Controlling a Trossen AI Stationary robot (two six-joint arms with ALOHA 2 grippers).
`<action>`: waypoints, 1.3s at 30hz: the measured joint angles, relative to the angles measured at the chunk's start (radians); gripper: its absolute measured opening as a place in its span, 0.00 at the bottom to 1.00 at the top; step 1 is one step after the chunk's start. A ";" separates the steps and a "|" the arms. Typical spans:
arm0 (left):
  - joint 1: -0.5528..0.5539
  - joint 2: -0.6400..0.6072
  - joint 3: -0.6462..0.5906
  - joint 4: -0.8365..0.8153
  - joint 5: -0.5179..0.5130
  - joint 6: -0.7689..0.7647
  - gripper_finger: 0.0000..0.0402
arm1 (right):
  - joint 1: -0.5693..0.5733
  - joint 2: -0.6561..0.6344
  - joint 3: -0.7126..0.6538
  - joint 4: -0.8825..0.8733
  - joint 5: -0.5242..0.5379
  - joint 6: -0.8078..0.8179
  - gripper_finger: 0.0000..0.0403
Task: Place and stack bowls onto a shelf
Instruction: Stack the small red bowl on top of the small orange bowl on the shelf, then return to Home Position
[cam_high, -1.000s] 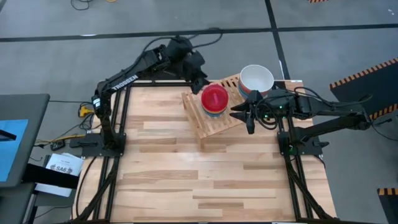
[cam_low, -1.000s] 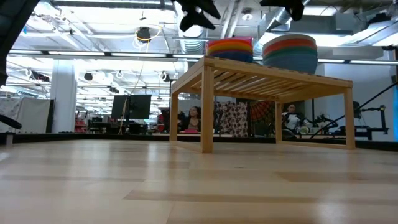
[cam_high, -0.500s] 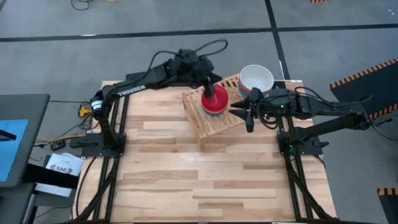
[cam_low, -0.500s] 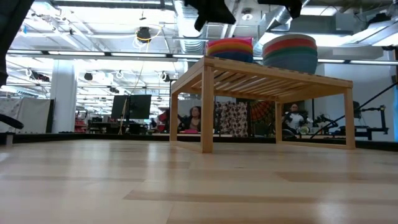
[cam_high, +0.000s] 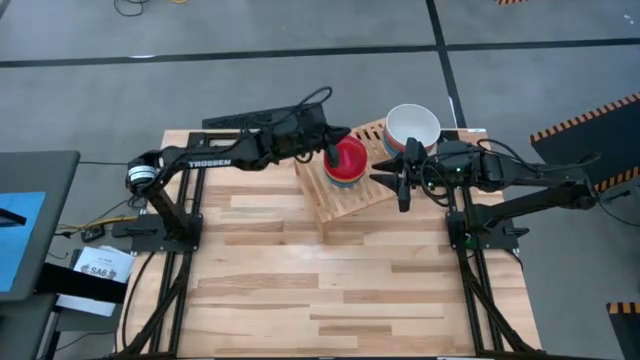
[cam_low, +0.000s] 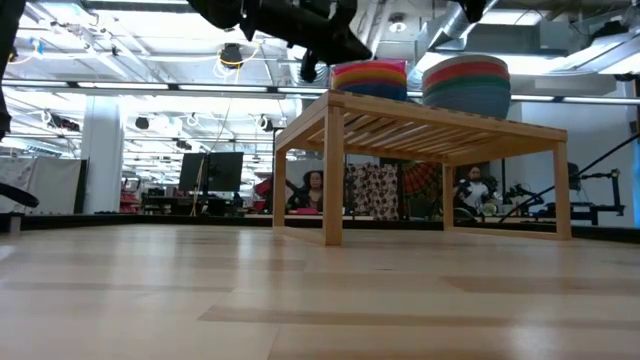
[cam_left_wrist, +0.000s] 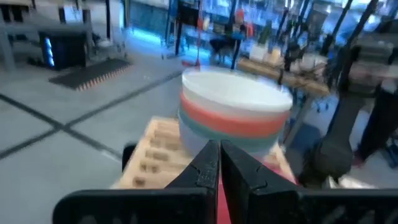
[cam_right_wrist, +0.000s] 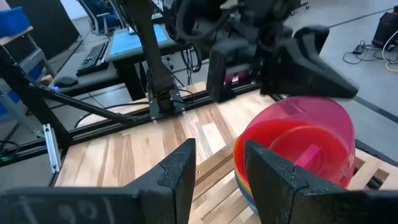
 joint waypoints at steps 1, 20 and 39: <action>-0.001 0.003 0.002 0.017 -0.003 0.000 0.00 | -0.001 0.000 0.000 0.000 0.000 0.000 0.40; 0.017 0.007 0.002 -0.109 -0.001 0.037 0.00 | -0.059 0.001 0.000 0.002 0.001 0.003 0.40; 0.019 -0.273 0.018 -0.249 0.062 0.144 0.00 | -0.063 0.097 0.001 0.095 0.021 0.010 0.36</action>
